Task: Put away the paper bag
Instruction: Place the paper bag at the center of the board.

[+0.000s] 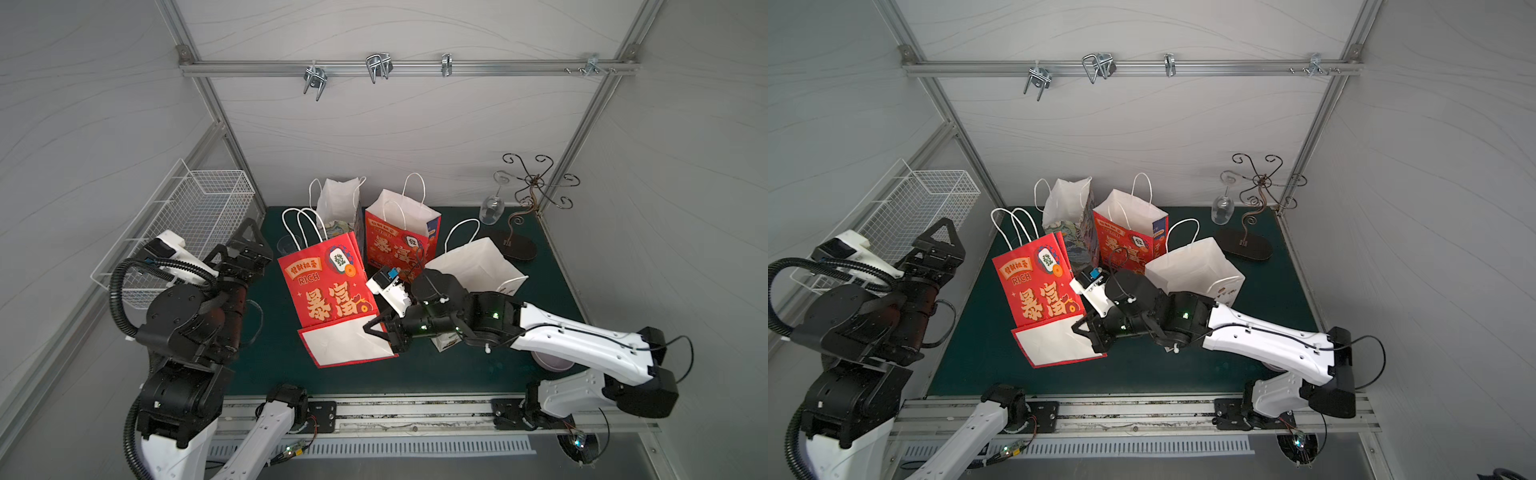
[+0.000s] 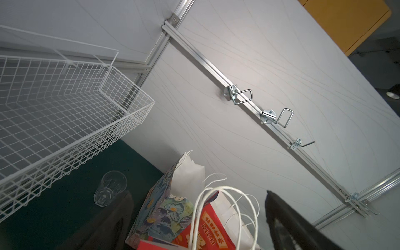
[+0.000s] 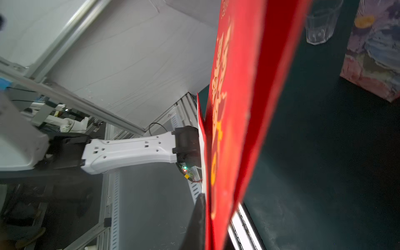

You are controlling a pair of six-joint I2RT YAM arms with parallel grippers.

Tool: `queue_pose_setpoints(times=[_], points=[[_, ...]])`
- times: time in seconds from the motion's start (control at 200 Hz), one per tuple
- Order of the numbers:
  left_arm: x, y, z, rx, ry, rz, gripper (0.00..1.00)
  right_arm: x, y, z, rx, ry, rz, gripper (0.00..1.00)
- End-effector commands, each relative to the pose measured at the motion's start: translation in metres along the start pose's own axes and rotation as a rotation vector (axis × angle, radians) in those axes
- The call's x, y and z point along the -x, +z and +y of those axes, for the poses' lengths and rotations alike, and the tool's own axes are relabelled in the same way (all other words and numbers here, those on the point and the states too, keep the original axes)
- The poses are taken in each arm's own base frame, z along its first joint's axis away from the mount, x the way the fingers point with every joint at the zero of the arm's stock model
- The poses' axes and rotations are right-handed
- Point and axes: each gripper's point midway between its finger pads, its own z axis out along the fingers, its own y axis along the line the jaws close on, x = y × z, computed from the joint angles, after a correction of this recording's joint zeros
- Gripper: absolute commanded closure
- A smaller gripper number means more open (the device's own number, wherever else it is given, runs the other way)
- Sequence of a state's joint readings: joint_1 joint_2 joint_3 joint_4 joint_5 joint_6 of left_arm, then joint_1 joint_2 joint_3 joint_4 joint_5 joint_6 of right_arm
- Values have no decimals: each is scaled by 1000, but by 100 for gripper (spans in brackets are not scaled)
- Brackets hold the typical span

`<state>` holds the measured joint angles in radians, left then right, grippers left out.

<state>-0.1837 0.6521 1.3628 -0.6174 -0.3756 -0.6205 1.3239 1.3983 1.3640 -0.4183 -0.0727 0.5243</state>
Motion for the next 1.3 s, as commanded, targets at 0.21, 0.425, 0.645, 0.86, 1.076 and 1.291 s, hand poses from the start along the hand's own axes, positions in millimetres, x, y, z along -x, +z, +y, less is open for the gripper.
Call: queue_pose_setpoints(times=[0.21, 0.425, 0.645, 0.86, 1.076, 1.291], points=[[-33, -17, 20, 62, -66, 167, 7, -42, 78, -20, -180, 207, 16, 100], [-53, -12, 21, 51, -105, 230, 7, -73, 125, -38, -247, 322, 90, 100], [-63, -11, 26, 59, -120, 252, 8, -109, 145, -101, -457, 455, 166, 100], [-70, -16, 35, 82, -125, 266, 8, -138, 146, -145, -635, 508, 192, 100], [-76, -20, 42, 101, -118, 281, 8, -155, 147, -171, -729, 498, 225, 87], [-84, -17, 42, 93, -98, 313, 8, -147, 134, -183, -801, 399, 213, 39]])
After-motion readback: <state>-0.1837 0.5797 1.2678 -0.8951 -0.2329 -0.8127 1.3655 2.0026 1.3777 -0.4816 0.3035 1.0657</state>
